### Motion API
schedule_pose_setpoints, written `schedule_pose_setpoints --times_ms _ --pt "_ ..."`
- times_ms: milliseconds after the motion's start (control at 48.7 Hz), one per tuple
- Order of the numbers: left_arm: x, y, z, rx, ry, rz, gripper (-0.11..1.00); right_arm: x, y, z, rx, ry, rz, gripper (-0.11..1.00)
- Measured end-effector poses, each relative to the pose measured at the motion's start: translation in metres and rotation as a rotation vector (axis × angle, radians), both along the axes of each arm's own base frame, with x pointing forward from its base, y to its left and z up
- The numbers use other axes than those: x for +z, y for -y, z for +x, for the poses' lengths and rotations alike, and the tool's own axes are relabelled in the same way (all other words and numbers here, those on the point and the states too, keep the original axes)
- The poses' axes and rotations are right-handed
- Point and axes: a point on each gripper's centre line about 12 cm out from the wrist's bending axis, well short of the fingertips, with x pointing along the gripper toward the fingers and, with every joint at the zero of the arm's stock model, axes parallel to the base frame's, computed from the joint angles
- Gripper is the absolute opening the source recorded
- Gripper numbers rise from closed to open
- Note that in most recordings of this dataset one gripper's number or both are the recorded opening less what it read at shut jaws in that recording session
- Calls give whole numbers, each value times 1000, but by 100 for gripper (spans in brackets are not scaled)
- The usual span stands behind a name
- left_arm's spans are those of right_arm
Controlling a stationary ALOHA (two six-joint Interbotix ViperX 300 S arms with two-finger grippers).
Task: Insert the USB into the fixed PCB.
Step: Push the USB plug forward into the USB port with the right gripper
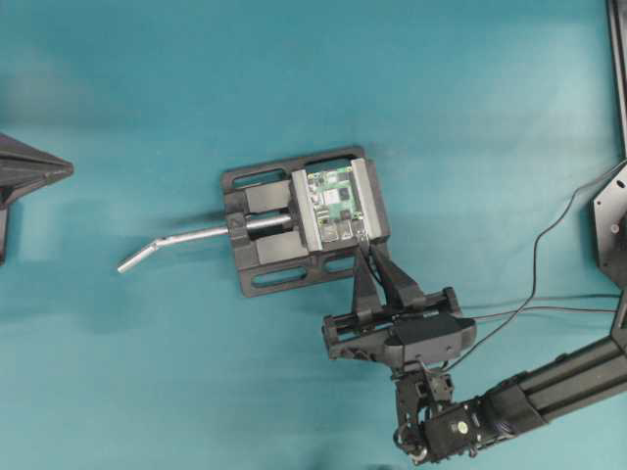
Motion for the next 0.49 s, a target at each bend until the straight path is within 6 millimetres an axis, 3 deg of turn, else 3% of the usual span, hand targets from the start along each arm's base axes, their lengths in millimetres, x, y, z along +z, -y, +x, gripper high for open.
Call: schedule_pose_setpoints --times_ms 493 --pt "0 0 0 2 2 0 0 -1 4 -1 4 -10 -15 21"
